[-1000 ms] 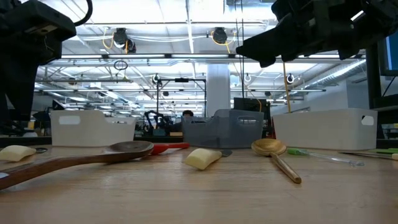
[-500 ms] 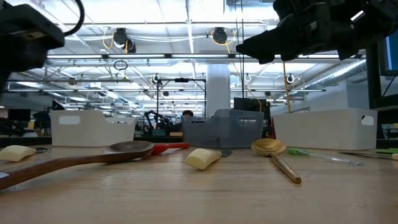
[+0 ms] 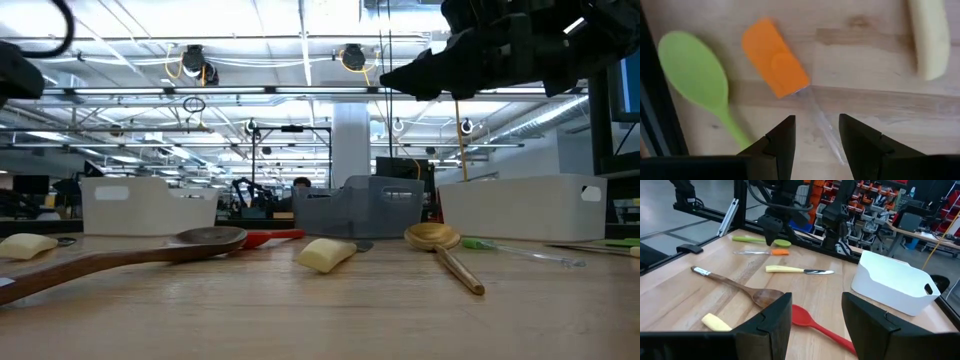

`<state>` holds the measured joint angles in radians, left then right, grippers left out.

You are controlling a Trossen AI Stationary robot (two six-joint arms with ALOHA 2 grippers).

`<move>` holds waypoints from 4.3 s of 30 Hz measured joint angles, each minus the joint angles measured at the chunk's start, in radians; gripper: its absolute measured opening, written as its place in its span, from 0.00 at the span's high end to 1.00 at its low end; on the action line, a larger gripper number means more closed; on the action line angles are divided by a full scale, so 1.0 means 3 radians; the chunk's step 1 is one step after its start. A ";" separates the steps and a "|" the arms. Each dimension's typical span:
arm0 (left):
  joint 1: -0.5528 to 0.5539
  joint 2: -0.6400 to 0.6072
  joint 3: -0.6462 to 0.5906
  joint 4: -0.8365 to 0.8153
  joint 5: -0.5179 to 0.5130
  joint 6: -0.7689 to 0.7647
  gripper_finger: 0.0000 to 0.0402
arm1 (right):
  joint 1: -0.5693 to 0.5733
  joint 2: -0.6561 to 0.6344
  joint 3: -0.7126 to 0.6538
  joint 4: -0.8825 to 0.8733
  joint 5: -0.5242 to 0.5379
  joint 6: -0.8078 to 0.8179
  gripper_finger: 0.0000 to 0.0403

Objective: Pick & Place Kitchen Items
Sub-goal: Put the orange spatula into the left white bin

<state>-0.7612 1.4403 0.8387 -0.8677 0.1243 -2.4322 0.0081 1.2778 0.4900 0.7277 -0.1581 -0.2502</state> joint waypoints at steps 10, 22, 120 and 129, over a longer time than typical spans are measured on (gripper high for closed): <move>-0.0205 -0.0001 -0.0197 -0.0002 -0.0051 -0.0366 0.62 | -0.0048 0.0000 0.0000 0.0000 0.0000 -0.0003 0.59; -0.0240 -0.0005 -0.0439 0.0036 -0.0124 -0.0385 0.62 | -0.0048 0.0000 0.0000 0.0000 0.0000 -0.0002 0.59; 0.0285 0.0132 -0.0653 0.0528 -0.0653 0.2048 0.90 | -0.0047 0.0001 0.0001 -0.0047 0.0001 -0.0003 0.59; 0.0352 0.0073 -0.0431 -0.0073 -0.1071 0.2040 0.91 | -0.0047 0.0001 0.0001 0.0006 0.0001 -0.0004 0.59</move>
<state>-0.6557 1.4623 0.7095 -0.8895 -0.1970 -1.8202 -0.0059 1.2781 0.4904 0.7295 -0.1577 -0.2515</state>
